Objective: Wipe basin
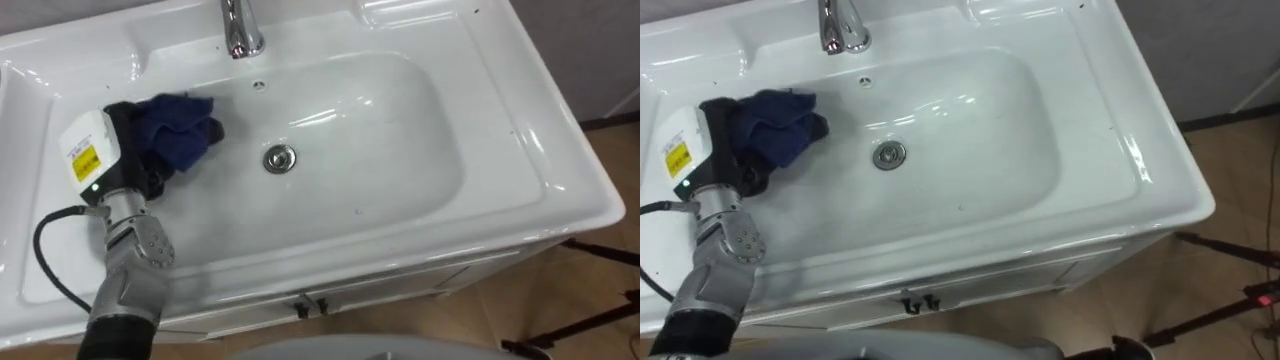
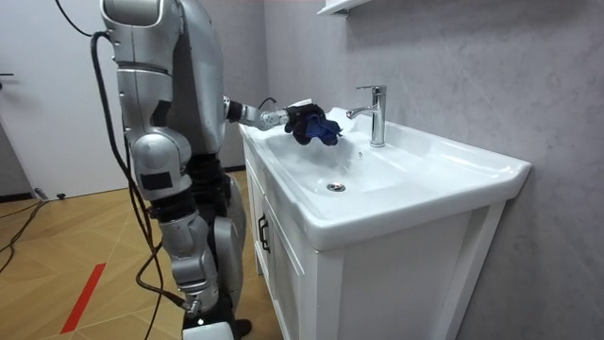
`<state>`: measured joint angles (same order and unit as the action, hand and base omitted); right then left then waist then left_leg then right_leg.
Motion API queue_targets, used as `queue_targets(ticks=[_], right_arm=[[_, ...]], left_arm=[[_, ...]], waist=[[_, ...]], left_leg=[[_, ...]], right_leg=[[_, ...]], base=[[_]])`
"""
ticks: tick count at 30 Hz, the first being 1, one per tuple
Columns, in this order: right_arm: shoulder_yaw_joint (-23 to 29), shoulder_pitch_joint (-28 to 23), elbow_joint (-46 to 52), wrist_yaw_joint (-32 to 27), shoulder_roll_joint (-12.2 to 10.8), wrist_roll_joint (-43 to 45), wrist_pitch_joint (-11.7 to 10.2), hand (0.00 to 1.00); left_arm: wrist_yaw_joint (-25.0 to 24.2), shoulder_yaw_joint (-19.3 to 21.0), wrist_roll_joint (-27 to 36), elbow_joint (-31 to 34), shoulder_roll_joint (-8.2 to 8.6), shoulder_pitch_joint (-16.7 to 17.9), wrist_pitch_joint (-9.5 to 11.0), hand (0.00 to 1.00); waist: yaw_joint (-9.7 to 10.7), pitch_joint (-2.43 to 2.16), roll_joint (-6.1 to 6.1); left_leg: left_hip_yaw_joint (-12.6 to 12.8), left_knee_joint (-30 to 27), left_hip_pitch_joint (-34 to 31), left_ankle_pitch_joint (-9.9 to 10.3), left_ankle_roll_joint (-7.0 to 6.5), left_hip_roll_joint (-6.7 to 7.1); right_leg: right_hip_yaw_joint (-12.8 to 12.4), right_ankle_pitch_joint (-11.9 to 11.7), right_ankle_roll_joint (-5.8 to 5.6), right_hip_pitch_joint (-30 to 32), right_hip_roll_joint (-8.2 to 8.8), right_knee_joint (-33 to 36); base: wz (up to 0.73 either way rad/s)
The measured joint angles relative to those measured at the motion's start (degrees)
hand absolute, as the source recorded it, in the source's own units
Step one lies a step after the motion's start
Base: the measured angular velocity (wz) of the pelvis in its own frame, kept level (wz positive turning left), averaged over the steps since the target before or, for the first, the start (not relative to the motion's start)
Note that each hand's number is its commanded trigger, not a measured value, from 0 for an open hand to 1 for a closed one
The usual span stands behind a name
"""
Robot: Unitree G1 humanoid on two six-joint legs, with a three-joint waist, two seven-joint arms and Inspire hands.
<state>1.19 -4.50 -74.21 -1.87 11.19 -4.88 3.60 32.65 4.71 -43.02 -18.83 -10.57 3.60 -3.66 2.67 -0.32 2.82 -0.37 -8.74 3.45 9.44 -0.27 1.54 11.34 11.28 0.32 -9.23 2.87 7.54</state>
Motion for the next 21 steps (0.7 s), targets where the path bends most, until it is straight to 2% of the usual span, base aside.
queue_targets(ticks=[9, 15, 21], right_arm=[[-1.07, 0.05, -0.52, -0.56, 0.04, -0.77, -0.34, 0.0], [-1.11, -0.1, -1.91, -1.07, 0.21, 0.21, 0.2, 0.0], [-1.05, -1.13, -2.2, -1.05, 0.25, 1.32, 0.56, 0.0]], left_arm=[[0.47, 0.03, -0.46, 2.23, -0.1, 0.01, 0.02, 1.0], [0.77, 0.19, -0.45, 2.43, -0.42, 0.14, -0.03, 1.0], [1.09, 4.21, -0.4, 4.42, -0.67, 1.67, -0.07, 1.0]], waist=[[-0.23, 0.29, 0.08], [-0.3, 0.13, 0.39], [-1.44, -0.07, 0.61]], left_leg=[[-0.01, -1.16, -0.89, 0.0, 0.0, -0.05], [-0.23, -2.15, -1.13, 0.01, 0.0, 0.01], [-0.12, -2.21, -1.19, 0.01, 0.0, 0.1]], right_leg=[[-0.2, 0.18, -0.28, 0.28, -0.05, 0.0], [-0.14, 0.56, -0.37, 0.33, -0.04, 0.13], [-0.19, 0.57, -0.4, 0.21, 0.0, 0.1]], base=[[0.0], [0.01], [0.0]])
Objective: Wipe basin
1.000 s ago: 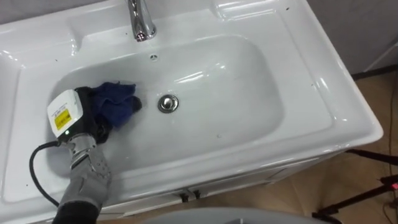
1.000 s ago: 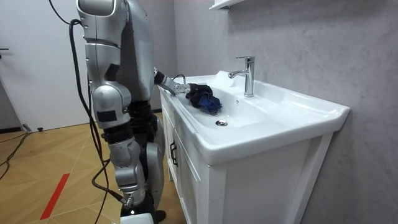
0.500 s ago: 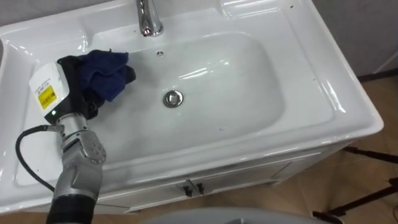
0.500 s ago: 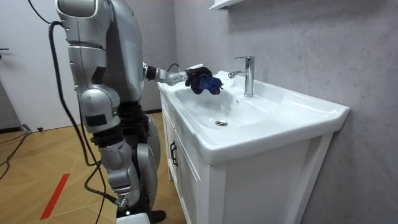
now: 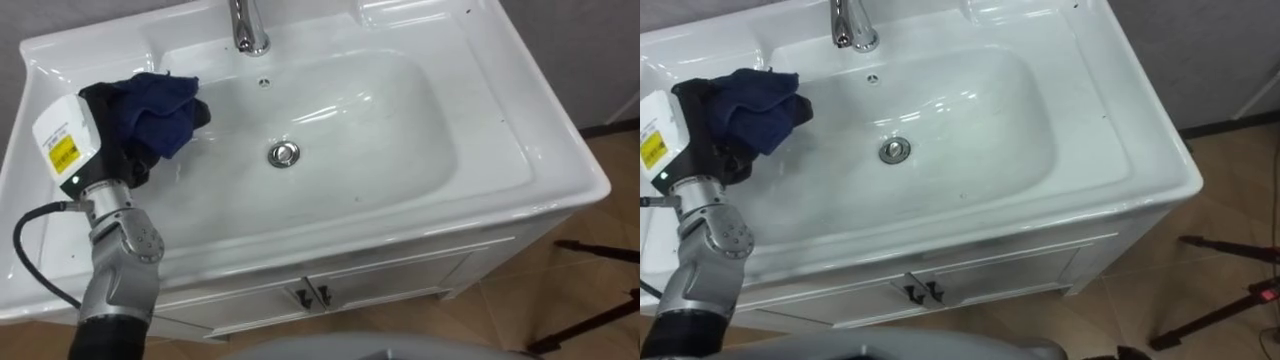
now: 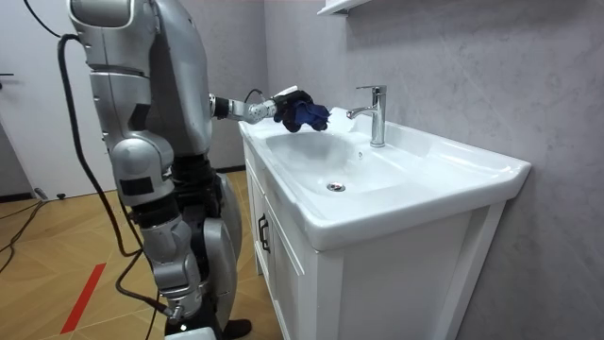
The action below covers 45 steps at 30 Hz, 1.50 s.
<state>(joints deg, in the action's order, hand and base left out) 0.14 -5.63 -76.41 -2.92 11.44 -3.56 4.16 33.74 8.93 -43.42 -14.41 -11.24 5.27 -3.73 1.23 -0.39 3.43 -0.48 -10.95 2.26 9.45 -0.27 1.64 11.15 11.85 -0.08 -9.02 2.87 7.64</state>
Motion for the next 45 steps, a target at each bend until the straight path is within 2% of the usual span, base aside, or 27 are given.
queue_targets(ticks=[7, 11, 14, 17, 22, 30, 31, 32, 33, 40, 45], right_arm=[[-0.02, -0.17, -0.34, 0.17, 0.27, 1.38, 1.85, 0.0], [0.03, -1.27, 0.38, 0.59, 0.68, 1.58, 2.25, 0.0], [0.76, -1.03, 0.61, 0.57, 1.01, 1.68, 2.89, 0.0], [1.14, -0.64, 0.64, 0.59, 1.39, 3.1, 2.9, 0.0], [1.15, -0.53, 1.07, 0.63, 1.5, 4.66, 2.88, 0.0], [1.13, 0.07, 1.38, 0.62, 1.39, 4.67, 2.85, 0.0], [1.13, 0.03, 1.33, 0.62, 1.38, 4.66, 2.86, 0.0], [1.14, -0.08, 1.28, 0.6, 1.38, 4.66, 2.88, 0.0], [1.18, -0.07, 1.28, 0.6, 1.38, 4.69, 2.89, 0.0], [1.39, -0.88, 1.22, 0.67, 1.33, 5.02, 3.02, 0.0], [1.39, -1.19, 1.24, 1.09, 1.3, 4.99, 3.23, 0.0]], left_arm=[[0.56, 4.56, -0.01, 0.3, -0.76, 1.87, -1.36, 1.0], [0.57, 7.33, -0.02, 0.31, -0.83, 2.04, -1.9, 1.0], [0.57, 9.58, -0.03, 0.31, -0.99, 2.62, -2.67, 1.0], [0.58, 10.75, 0.04, 0.31, -1.2, 4.33, -2.7, 1.0], [0.51, 10.92, 0.04, 0.21, -1.19, 6.8, -2.78, 1.0], [-0.66, 10.91, 0.05, -0.32, -1.18, 7.04, -3.54, 1.0], [-0.67, 10.91, 0.05, -0.31, -1.18, 7.04, -3.58, 0.64], [-0.67, 10.91, 0.06, -0.31, -1.18, 7.04, -3.78, 0.13], [-0.67, 10.91, 0.04, -0.31, -1.18, 7.04, -3.94, 0.0], [-0.65, 10.95, -0.3, -0.29, -1.18, 6.94, -4.7, 0.0], [-0.44, 11.19, -4.01, -0.01, -1.19, 6.1, -4.77, 0.0]], waist=[[-1.1, -0.21, 0.36], [-3.36, 0.17, 1.06], [-3.69, 0.36, 1.9], [-3.96, 0.29, 2.25], [-4.0, 0.17, 2.29], [-4.42, 0.35, 1.86], [-4.39, 0.35, 1.87], [-4.33, 0.35, 1.87], [-4.3, 0.35, 1.87], [-4.16, 0.34, 1.89], [-4.15, 0.32, 1.91]], left_leg=[[-0.04, 0.17, 0.01, 0.0, 0.0, -0.01], [-0.05, 0.33, 0.23, 0.01, -0.01, -0.01], [-0.28, 0.34, 0.17, 0.02, -0.01, 0.0], [-0.55, 0.13, -0.25, 0.01, -0.01, 0.08], [-1.28, -0.39, -0.67, 0.0, -0.01, 0.22], [-1.39, -0.45, -0.72, 0.0, 0.0, 0.26], [-1.39, -0.45, -0.72, 0.0, 0.0, 0.27], [-1.35, -0.45, -0.69, 0.0, 0.0, 0.25], [-1.33, -0.45, -0.69, 0.0, 0.0, 0.24], [-1.15, -0.46, -0.66, 0.0, 0.0, 0.22], [-1.1, -0.46, -0.67, 0.0, 0.0, 0.2]], right_leg=[[0.16, 0.0, 0.0, -0.04, -0.01, 0.03], [0.13, -0.01, -0.01, -0.05, 0.03, 0.11], [0.03, -0.01, -0.01, -0.07, 0.01, 0.17], [0.36, 0.01, -0.01, -0.11, 0.05, 0.12], [1.5, 0.14, -0.03, -0.01, 0.09, 0.02], [1.65, 0.19, -0.01, -0.08, 0.12, 0.02], [1.65, 0.2, -0.02, -0.09, 0.12, 0.02], [1.58, 0.2, -0.02, -0.06, 0.12, 0.02], [1.56, 0.2, -0.01, -0.05, 0.11, 0.02], [1.24, 0.21, -0.01, -0.02, 0.13, 0.01], [1.18, 0.21, 0.0, -0.01, 0.11, -0.01]], base=[[0.0], [0.0], [0.04], [0.05], [0.09], [0.01], [0.0], [0.0], [0.0], [0.0], [0.0]])
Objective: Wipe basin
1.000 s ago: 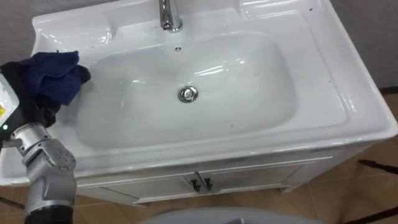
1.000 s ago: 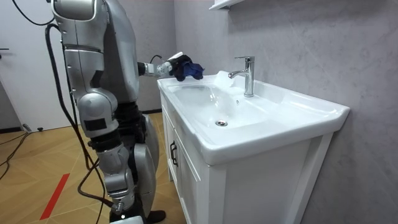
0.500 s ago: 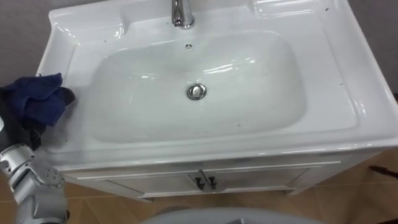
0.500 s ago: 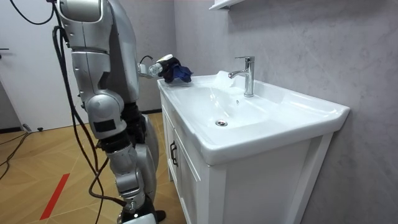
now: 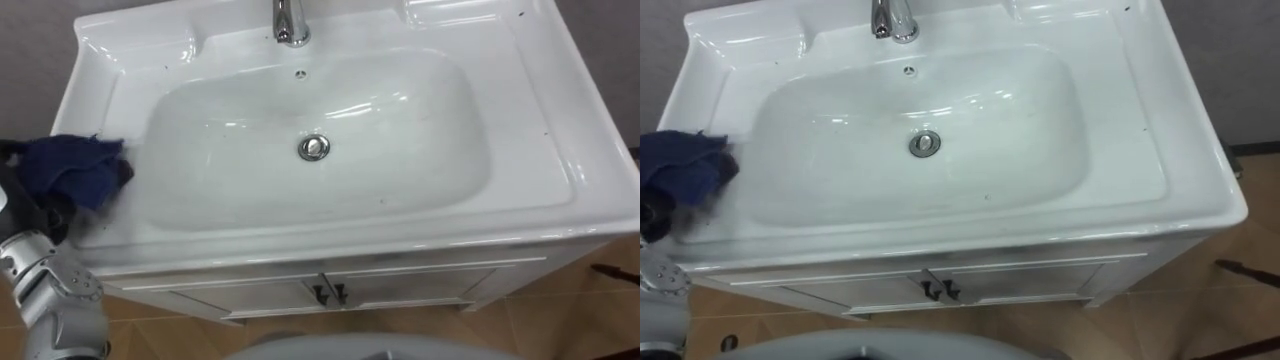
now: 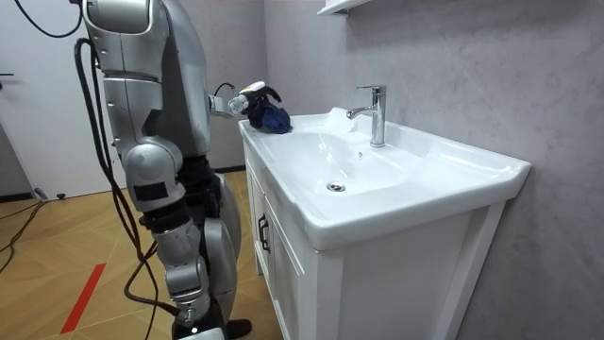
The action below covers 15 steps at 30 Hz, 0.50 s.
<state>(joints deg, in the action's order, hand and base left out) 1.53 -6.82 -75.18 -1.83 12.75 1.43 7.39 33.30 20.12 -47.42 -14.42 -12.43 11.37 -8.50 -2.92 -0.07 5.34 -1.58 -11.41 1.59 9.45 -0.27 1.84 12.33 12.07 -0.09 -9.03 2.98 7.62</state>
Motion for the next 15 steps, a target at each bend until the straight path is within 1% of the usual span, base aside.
queue_targets(ticks=[3, 5, 15], right_arm=[[-0.12, 0.07, 0.0, 0.09, -0.01, -0.03, 0.12, 0.0], [-0.12, 0.13, 0.12, 0.08, -0.03, -0.03, 0.12, 0.0], [-0.13, 0.06, 0.18, 0.0, -0.32, 0.08, 0.08, 0.0]], left_arm=[[1.55, 0.0, -0.45, 0.1, 0.0, -1.63, 0.0, 0.0], [2.53, 0.01, -0.45, 0.11, 0.0, -2.13, 0.02, 0.0], [3.78, 0.0, -0.45, 0.13, 0.0, -2.56, 0.06, 0.0]], waist=[[0.02, -0.01, -0.04], [0.0, -0.03, -0.08], [0.04, -0.08, -0.35]], left_leg=[[0.0, -0.01, -0.01, 0.0, 0.0, 0.01], [0.01, -0.03, 0.0, 0.0, 0.0, 0.01], [0.1, -0.09, -0.01, 0.0, 0.0, -0.01]], right_leg=[[0.27, 0.0, 0.0, 0.0, 0.01, 0.02], [0.24, 0.0, 0.0, -0.01, 0.0, 0.02], [0.04, 0.0, 0.0, -0.05, 0.01, 0.04]], base=[[0.0], [0.0], [0.0]])
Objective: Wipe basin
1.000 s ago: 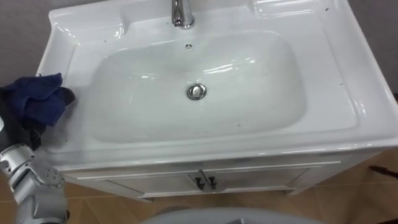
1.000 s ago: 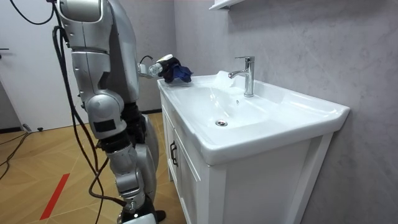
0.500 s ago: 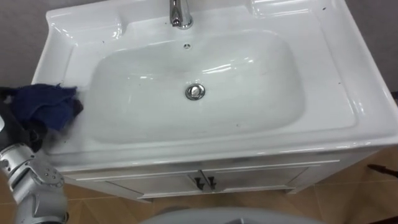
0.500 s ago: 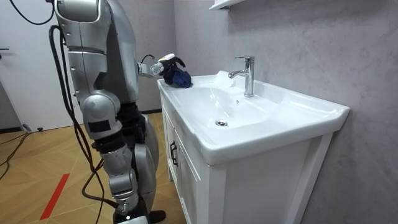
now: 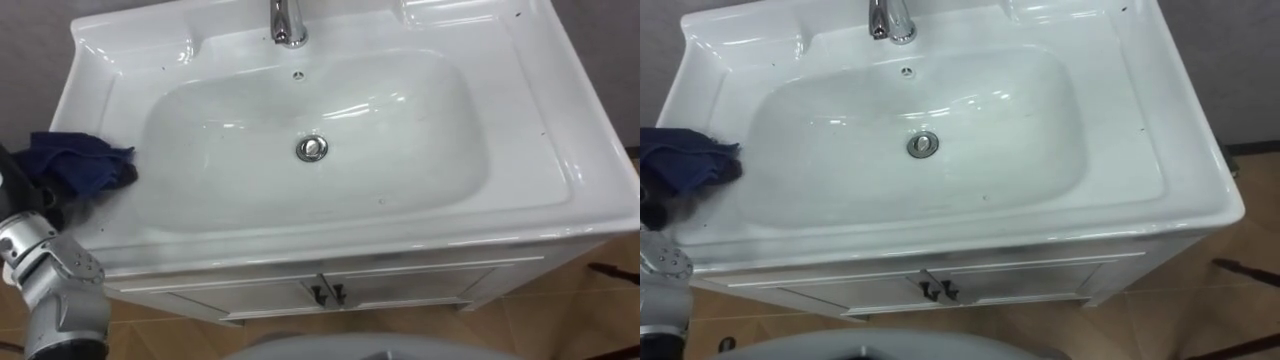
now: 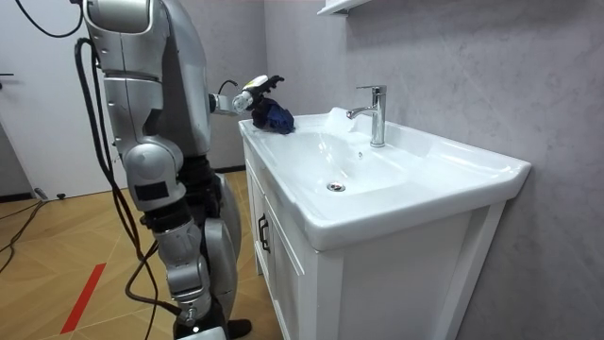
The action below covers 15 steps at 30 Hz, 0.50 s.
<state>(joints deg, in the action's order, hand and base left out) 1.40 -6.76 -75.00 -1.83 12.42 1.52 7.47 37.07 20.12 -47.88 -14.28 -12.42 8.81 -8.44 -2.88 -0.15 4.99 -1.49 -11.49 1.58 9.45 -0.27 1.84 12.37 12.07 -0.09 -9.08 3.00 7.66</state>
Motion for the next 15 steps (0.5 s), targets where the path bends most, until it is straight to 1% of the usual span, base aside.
queue_targets(ticks=[4, 7, 10, 14, 15], right_arm=[[-0.14, 0.02, 0.02, -0.01, -0.07, -0.35, -0.14, 0.0], [-0.23, -0.02, 0.05, -0.05, -0.06, -2.84, -0.52, 0.0], [-0.18, 0.02, -0.16, -0.08, -0.02, -4.29, -0.51, 0.0], [-0.01, 0.26, -0.08, -0.16, -0.05, -3.74, -0.5, 0.0], [0.01, 0.33, -0.08, -0.16, -0.06, -3.78, -0.47, 0.0]], left_arm=[[0.03, 0.0, 0.13, 0.17, 0.0, 0.0, 0.1, 0.0], [0.39, -0.02, 1.72, 0.16, 0.0, -0.01, 0.37, 0.0], [0.97, -0.02, 8.9, 0.16, 0.0, 0.0, 1.52, 0.0], [1.08, -0.02, 18.65, 0.21, 0.0, 0.03, 1.79, 0.0], [1.07, -0.02, 19.77, 0.21, 0.01, 0.03, 1.8, 0.0]], waist=[[0.1, -0.07, -0.12], [0.06, -0.1, -0.2], [0.13, -0.09, -0.22], [0.92, 0.02, -0.34], [0.95, 0.07, -0.42]], left_leg=[[0.0, -0.01, 0.02, 0.0, 0.0, 0.0], [-0.13, -0.01, 0.08, 0.0, 0.0, 0.02], [-0.17, -0.01, 0.16, 0.0, 0.0, 0.02], [-0.33, -0.06, 0.03, 0.0, 0.0, 0.06], [-0.33, -0.05, 0.02, 0.0, 0.0, 0.06]], right_leg=[[-0.05, 0.0, 0.0, -0.02, -0.01, 0.0], [-0.04, -0.01, 0.0, -0.08, -0.02, 0.01], [-0.03, -0.01, 0.01, -0.14, -0.03, 0.03], [0.32, 0.01, 0.0, -0.09, -0.01, -0.03], [0.31, 0.02, -0.01, -0.08, -0.01, -0.04]], base=[[0.0], [0.0], [0.0], [0.01], [0.0]])
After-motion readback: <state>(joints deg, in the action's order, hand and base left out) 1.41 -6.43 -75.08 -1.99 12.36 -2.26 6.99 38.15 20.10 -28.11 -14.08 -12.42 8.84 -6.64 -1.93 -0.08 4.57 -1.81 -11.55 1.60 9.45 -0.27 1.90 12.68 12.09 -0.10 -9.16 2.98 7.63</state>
